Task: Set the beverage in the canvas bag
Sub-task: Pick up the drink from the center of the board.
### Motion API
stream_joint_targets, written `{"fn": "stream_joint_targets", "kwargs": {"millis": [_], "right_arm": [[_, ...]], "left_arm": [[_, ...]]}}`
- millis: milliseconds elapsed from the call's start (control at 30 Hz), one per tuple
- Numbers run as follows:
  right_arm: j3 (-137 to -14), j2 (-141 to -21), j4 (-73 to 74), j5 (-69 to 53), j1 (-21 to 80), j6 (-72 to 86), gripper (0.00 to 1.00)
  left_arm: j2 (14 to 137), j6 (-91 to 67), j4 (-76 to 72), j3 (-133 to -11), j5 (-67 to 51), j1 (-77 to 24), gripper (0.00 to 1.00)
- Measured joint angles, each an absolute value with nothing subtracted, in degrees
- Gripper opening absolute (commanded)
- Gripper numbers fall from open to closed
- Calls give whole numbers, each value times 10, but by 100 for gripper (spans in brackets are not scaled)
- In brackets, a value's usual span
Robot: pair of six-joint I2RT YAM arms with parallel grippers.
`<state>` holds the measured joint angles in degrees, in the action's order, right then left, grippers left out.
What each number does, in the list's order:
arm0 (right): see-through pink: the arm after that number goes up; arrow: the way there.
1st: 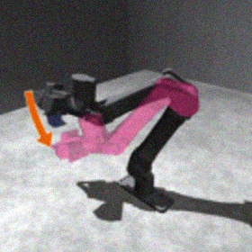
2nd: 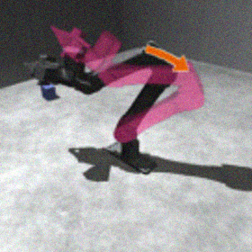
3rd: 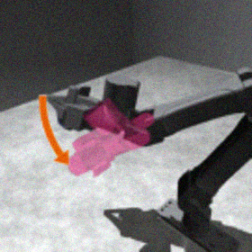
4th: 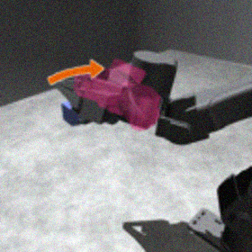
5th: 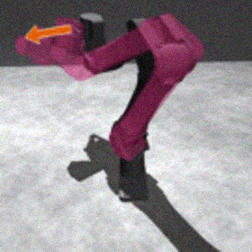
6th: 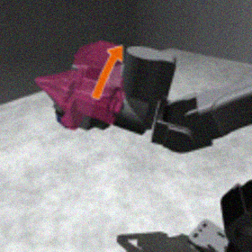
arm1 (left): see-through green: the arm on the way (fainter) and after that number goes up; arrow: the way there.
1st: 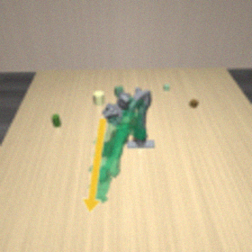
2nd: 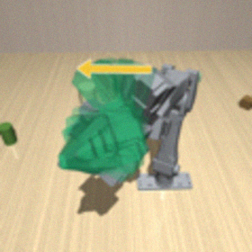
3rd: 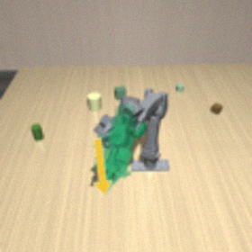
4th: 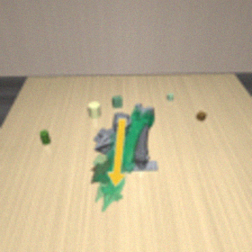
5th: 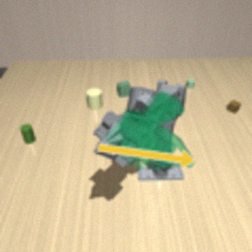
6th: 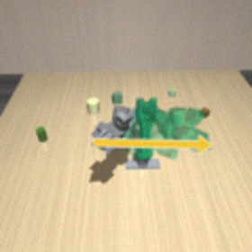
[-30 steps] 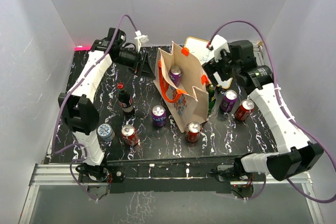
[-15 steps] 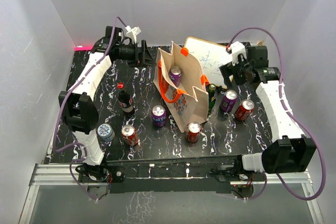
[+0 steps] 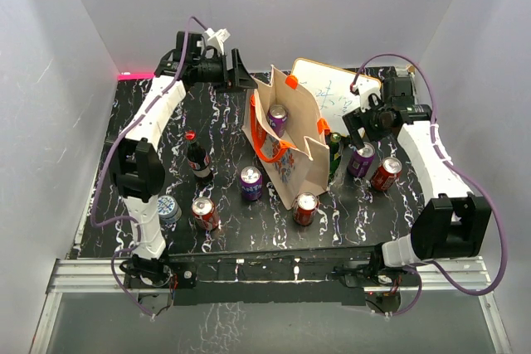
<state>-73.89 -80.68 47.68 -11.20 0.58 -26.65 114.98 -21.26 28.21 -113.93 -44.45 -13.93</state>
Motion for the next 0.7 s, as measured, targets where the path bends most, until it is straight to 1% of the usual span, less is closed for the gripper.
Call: {"fn": "stream_joint_targets", "kwargs": {"millis": [67, 333, 500, 567, 700], "right_arm": [[-737, -815, 480, -116, 6, -266, 89], [-706, -815, 467, -140, 6, -253, 89], [-681, -821, 452, -124, 6, -251, 89], [-677, -827, 448, -113, 6, -251, 89], [-676, -833, 447, -92, 6, -251, 89]], "left_arm": [[1153, -210, 279, -1134, -446, -146, 75], [1156, -154, 314, -1128, -431, -176, 64], [1156, -134, 333, -1128, -413, -187, 48], [1156, -130, 336, -1128, -408, -190, 45], [1156, -126, 337, -1126, -402, -196, 32]]}}
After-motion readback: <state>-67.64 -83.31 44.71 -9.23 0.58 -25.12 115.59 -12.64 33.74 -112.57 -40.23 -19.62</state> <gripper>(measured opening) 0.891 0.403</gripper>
